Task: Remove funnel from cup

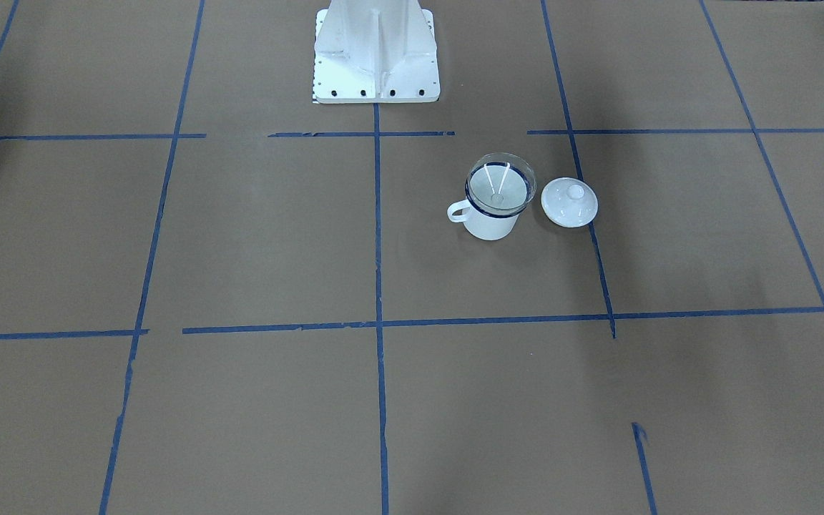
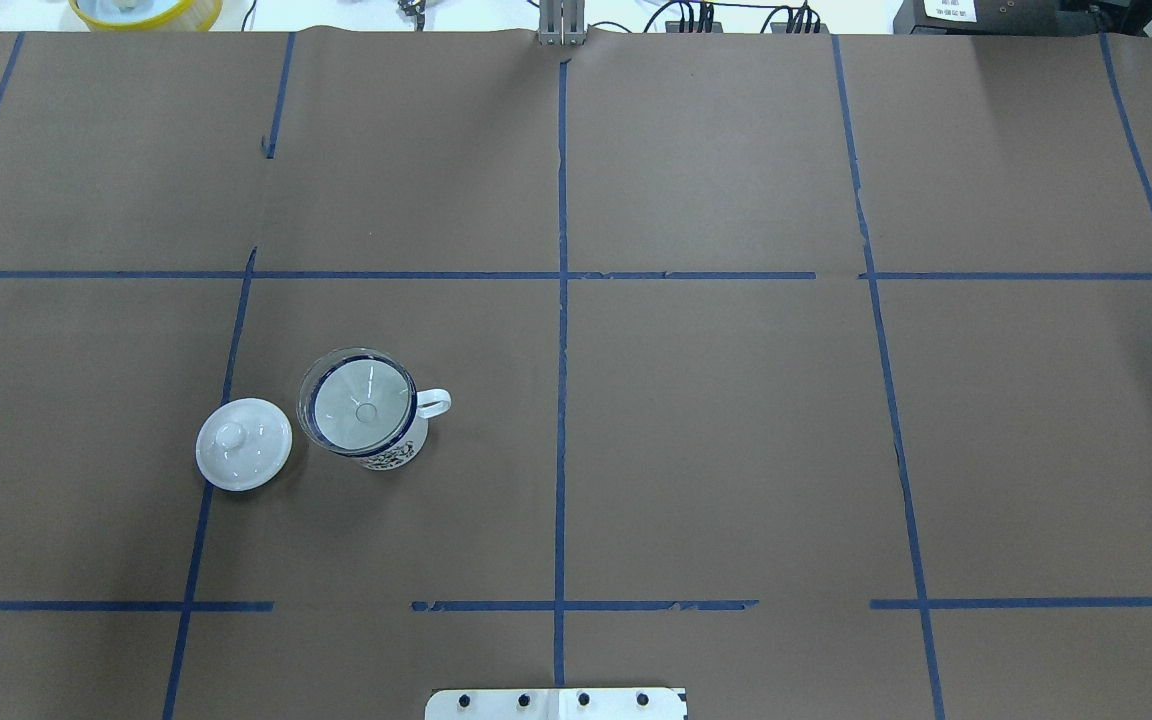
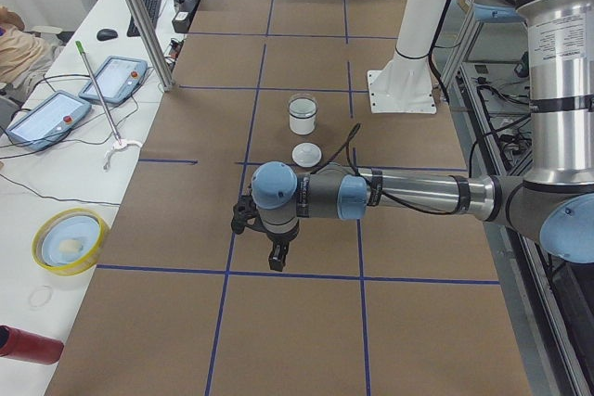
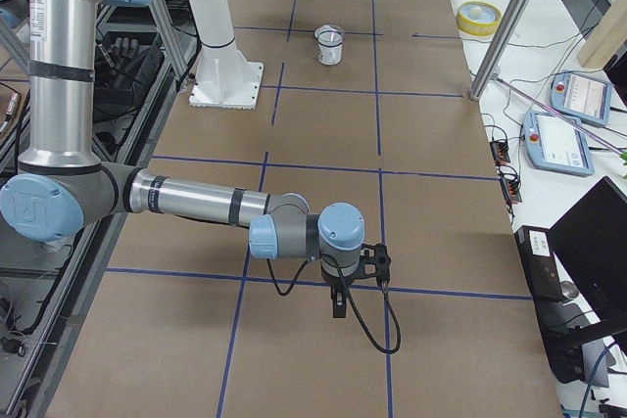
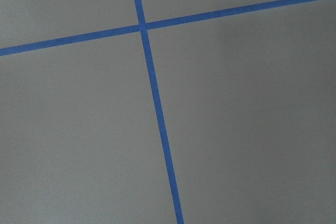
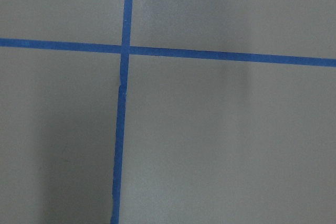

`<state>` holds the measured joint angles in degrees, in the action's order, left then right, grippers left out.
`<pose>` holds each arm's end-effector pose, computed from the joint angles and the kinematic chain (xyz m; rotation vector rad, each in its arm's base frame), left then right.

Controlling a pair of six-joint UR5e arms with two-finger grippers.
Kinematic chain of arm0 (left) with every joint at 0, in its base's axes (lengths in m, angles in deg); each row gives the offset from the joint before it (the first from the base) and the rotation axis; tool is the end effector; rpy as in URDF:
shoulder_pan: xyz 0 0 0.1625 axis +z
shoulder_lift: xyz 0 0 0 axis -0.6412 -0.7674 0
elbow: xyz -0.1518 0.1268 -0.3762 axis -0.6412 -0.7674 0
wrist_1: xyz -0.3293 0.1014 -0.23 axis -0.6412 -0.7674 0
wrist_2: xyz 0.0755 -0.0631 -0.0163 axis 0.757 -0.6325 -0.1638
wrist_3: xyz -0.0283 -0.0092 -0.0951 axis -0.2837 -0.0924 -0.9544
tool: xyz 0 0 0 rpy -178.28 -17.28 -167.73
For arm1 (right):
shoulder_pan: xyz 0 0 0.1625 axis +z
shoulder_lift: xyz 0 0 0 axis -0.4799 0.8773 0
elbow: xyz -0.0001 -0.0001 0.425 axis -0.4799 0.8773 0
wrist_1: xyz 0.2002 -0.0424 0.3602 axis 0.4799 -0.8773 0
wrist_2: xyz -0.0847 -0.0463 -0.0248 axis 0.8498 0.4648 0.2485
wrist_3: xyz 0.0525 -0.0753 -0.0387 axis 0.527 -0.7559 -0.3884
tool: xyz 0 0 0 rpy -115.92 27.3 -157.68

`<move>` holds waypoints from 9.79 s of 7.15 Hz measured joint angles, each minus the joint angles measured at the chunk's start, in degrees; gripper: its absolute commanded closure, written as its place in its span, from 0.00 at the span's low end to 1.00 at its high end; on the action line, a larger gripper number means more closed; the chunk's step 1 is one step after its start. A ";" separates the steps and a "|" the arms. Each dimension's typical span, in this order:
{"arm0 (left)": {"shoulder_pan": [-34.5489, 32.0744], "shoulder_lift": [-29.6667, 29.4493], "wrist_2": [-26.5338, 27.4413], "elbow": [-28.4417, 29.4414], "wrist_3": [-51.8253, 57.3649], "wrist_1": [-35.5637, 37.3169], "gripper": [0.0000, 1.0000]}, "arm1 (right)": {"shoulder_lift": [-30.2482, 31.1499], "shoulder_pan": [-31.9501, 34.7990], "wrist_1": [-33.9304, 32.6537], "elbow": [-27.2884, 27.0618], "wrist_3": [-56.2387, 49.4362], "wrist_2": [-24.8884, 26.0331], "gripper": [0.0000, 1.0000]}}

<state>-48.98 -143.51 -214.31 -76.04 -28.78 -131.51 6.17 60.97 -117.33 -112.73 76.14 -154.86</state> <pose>-0.0497 -0.4281 0.6222 0.0743 0.8526 0.1864 0.0649 -0.4486 0.6997 0.0560 -0.7196 -0.0229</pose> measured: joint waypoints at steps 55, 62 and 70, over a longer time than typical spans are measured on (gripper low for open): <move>47.30 -46.91 66.45 29.50 -126.79 -49.90 0.00 | 0.00 0.00 0.00 -0.03 0.00 0.00 0.00; 41.98 -20.59 33.90 -15.81 -72.70 -13.77 0.00 | 0.00 0.00 0.00 0.00 0.00 0.00 0.00; 54.56 -13.76 33.90 -9.52 -73.74 -21.06 0.01 | 0.00 0.00 0.00 0.00 0.00 0.00 0.00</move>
<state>5.58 -157.27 -180.42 -85.57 -102.53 -152.57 6.17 60.97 -117.33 -112.73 76.14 -154.86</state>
